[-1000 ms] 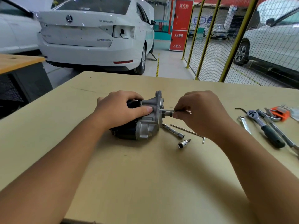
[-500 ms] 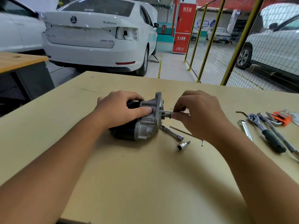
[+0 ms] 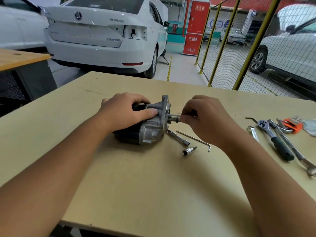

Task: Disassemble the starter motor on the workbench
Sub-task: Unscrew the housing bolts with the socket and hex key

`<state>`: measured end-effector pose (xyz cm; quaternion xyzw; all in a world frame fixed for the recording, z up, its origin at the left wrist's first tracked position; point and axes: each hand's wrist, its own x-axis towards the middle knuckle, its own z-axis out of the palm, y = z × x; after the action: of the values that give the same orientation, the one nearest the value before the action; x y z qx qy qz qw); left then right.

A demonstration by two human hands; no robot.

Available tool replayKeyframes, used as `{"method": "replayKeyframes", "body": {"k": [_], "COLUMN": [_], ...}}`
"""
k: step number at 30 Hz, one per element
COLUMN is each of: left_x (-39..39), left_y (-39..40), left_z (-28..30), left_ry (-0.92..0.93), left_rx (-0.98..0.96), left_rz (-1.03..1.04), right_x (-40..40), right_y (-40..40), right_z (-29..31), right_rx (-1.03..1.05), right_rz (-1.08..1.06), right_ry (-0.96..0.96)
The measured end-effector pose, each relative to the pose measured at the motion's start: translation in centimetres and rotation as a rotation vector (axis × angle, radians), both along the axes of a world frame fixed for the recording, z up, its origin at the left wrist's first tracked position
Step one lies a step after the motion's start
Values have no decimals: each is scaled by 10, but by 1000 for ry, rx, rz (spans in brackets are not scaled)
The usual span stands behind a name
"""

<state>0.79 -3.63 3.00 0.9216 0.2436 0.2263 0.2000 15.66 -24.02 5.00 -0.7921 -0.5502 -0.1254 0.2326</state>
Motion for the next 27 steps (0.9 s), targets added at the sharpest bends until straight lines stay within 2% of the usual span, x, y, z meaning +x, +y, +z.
{"method": "replayKeyframes", "body": {"k": [11, 18, 27], "left_x": [-1, 1, 0], "left_y": [0, 5, 3], "left_z": [0, -2, -1], "left_ry": [-22, -12, -18], "left_rx": [-19, -16, -29], "left_rz": [-2, -3, -2], "right_x": [0, 0, 3], "right_y": [1, 1, 2], "right_z": [-1, -1, -4], "right_rx": [-45, -60, -70], "right_rz": [38, -72, 6], "right_ry": [61, -84, 65]}}
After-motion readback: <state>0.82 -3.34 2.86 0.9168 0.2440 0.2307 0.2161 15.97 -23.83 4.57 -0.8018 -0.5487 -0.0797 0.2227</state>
